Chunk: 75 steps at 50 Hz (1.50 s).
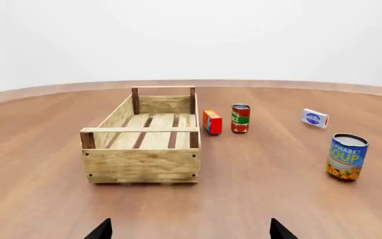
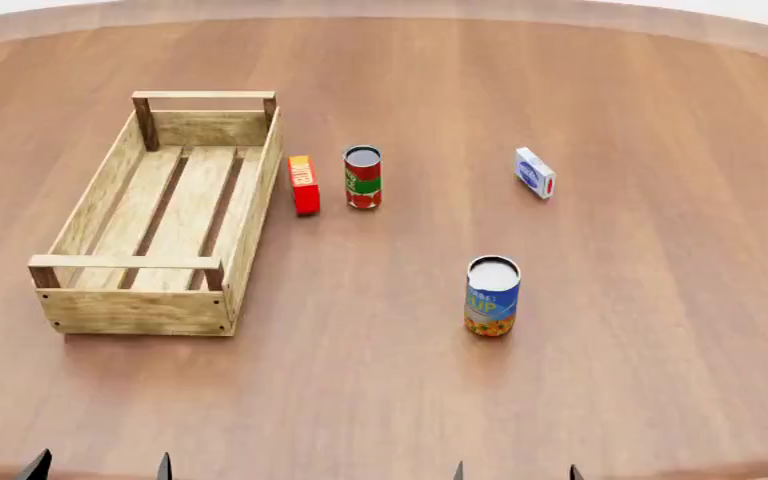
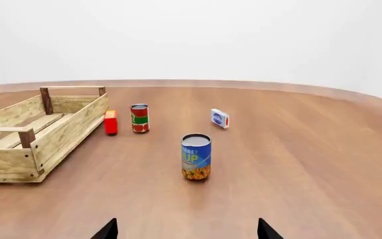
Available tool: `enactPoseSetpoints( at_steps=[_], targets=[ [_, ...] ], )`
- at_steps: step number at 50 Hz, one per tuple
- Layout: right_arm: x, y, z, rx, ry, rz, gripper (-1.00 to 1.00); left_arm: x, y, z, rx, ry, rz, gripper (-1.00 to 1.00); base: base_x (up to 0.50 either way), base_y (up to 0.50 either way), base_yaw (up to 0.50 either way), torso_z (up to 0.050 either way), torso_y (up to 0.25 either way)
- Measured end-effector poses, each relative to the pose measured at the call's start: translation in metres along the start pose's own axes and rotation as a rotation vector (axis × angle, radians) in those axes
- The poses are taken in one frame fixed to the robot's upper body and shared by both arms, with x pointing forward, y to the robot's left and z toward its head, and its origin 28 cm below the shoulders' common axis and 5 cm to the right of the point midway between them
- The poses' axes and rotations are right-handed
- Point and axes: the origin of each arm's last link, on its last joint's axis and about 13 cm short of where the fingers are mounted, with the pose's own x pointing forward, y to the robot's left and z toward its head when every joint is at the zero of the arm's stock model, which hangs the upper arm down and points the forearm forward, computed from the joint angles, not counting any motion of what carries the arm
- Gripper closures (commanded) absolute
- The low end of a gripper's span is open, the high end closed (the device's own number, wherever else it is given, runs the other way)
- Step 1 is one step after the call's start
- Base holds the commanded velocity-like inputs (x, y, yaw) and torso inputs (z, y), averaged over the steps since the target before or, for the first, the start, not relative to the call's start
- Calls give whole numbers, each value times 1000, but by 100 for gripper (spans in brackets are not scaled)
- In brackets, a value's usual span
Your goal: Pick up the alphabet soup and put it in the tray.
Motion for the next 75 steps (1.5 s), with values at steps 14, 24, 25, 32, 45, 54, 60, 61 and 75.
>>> enactPoseSetpoints(
  at_steps=[14,24,25,32,45,54,60,61,75],
  targets=[
    [-2,0,1,-25,-22,-2,-100,-1,0,-1,-2,-1,-2,-100,99,133,0,0,0],
    [-3,1,1,-32,-34,3,-100,-2,0,-1,0,-1,-3,-100,295,259,0,0,0],
    [-3,1,1,-32,-35,4,-100,-2,0,-1,0,-1,-3,-100,387,273,0,0,0],
    [-3,1,1,-33,-40,8,-100,-2,0,-2,1,-1,-4,-100,392,279,0,0,0],
    [-3,1,1,-29,-41,10,-100,-1,0,-2,2,1,-4,-100,410,278,0,0,0],
    [-2,1,1,-26,-39,8,-100,-1,0,-3,1,2,-3,-100,431,277,0,0,0],
    [-2,1,0,-24,-39,9,-100,-1,0,-3,2,2,-2,-100,434,276,0,0,0],
    [-2,1,0,-24,-39,10,-100,-1,0,-3,3,2,-2,-100,438,273,0,0,0],
    [-2,2,0,-20,-39,14,-100,-1,0,-3,9,0,-1,-100,449,252,0,0,0]
  ],
)
